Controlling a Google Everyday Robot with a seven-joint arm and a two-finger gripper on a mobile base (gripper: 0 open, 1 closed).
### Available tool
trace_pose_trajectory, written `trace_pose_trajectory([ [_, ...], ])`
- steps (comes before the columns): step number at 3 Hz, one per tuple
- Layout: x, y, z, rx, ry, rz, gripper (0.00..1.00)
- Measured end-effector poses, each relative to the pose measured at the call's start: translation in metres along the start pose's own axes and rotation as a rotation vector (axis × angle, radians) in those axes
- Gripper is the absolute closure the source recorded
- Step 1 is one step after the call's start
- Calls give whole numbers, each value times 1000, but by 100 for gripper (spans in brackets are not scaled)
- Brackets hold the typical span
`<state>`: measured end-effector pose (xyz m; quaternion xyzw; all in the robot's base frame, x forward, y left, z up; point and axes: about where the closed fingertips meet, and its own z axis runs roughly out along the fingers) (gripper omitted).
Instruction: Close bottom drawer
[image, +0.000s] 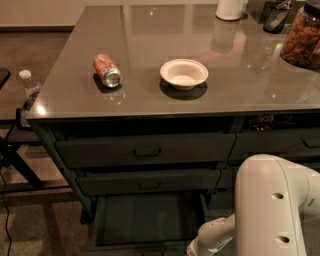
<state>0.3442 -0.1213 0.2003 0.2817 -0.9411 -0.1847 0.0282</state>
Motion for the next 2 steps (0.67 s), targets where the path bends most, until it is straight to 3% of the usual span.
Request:
trace_pose_trajectory([
  [1,-6,-4,4,-1,-30,29,100],
  [2,-29,-15,5,16,-81,47,100],
])
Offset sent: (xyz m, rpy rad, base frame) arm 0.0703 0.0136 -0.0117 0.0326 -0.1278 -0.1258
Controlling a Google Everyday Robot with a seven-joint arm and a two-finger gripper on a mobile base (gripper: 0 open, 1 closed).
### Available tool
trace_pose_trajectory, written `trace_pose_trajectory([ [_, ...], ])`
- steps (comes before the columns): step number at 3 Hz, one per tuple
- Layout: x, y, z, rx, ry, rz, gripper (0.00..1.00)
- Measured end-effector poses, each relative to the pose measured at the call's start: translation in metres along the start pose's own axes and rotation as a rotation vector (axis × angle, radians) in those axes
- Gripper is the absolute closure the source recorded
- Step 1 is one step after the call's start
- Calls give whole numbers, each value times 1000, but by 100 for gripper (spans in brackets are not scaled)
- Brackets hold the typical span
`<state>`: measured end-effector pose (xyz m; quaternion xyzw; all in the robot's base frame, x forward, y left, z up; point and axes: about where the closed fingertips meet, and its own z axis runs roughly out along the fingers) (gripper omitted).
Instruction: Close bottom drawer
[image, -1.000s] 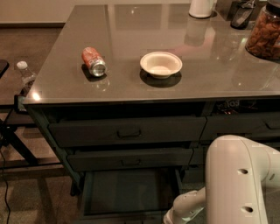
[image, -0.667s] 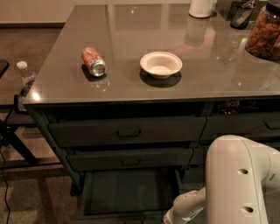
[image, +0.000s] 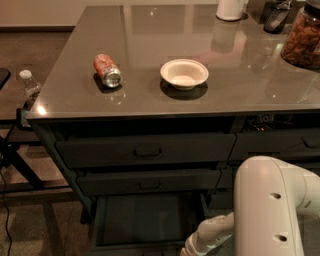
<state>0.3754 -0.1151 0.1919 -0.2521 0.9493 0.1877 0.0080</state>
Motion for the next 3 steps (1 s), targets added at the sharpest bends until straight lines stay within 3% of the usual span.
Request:
trace_pose_trajectory([
  [2,-31,-14,5,39,-67,6,100],
  [3,-31,-14,5,39,-67,6,100],
])
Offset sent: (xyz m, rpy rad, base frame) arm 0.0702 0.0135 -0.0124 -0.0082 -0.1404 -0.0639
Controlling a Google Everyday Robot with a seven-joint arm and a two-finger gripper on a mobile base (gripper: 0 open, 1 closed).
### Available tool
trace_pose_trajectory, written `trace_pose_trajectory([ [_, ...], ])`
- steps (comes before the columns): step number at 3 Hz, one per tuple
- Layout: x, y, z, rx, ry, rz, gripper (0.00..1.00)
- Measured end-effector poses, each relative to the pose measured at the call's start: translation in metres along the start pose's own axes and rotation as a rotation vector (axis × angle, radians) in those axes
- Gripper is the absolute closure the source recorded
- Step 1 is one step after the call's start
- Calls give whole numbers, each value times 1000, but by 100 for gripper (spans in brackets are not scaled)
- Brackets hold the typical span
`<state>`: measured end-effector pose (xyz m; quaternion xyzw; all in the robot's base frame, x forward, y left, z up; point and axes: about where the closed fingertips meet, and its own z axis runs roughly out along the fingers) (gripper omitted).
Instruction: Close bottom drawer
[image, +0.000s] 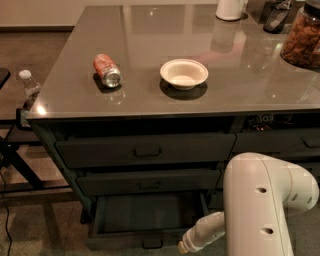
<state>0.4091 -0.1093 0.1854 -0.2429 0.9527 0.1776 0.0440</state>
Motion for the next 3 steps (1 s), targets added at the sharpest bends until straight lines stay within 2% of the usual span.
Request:
trace_pose_trajectory([
  [1,-10,-6,4,6,-26,40,100],
  [3,-45,-36,9,67,-102,105,100],
])
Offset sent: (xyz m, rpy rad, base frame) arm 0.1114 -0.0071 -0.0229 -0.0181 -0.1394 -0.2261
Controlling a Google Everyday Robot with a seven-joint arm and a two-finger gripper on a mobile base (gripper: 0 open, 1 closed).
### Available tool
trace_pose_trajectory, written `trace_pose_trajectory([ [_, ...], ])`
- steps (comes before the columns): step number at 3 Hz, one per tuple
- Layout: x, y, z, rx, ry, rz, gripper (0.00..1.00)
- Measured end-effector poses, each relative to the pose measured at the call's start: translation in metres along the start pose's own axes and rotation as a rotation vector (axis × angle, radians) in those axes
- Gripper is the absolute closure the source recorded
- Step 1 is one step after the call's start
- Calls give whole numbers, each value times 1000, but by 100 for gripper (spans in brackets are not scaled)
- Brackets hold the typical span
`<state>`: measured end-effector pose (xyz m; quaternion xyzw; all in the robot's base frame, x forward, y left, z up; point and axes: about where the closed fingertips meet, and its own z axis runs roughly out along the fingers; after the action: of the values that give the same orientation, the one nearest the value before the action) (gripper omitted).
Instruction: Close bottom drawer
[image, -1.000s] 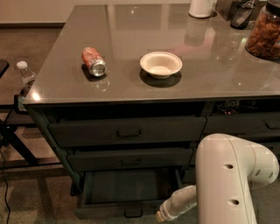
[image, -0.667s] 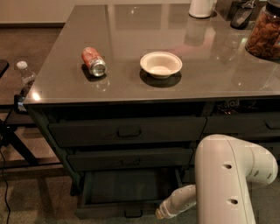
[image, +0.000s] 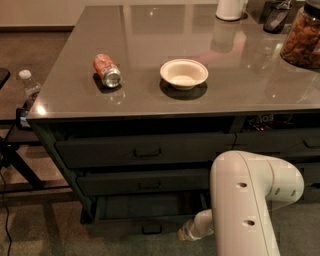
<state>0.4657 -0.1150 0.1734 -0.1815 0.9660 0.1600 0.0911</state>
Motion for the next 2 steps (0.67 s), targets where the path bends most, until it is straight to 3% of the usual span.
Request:
trace_pose_trajectory([
  [2,-5,3,8,-12,7,17,100],
])
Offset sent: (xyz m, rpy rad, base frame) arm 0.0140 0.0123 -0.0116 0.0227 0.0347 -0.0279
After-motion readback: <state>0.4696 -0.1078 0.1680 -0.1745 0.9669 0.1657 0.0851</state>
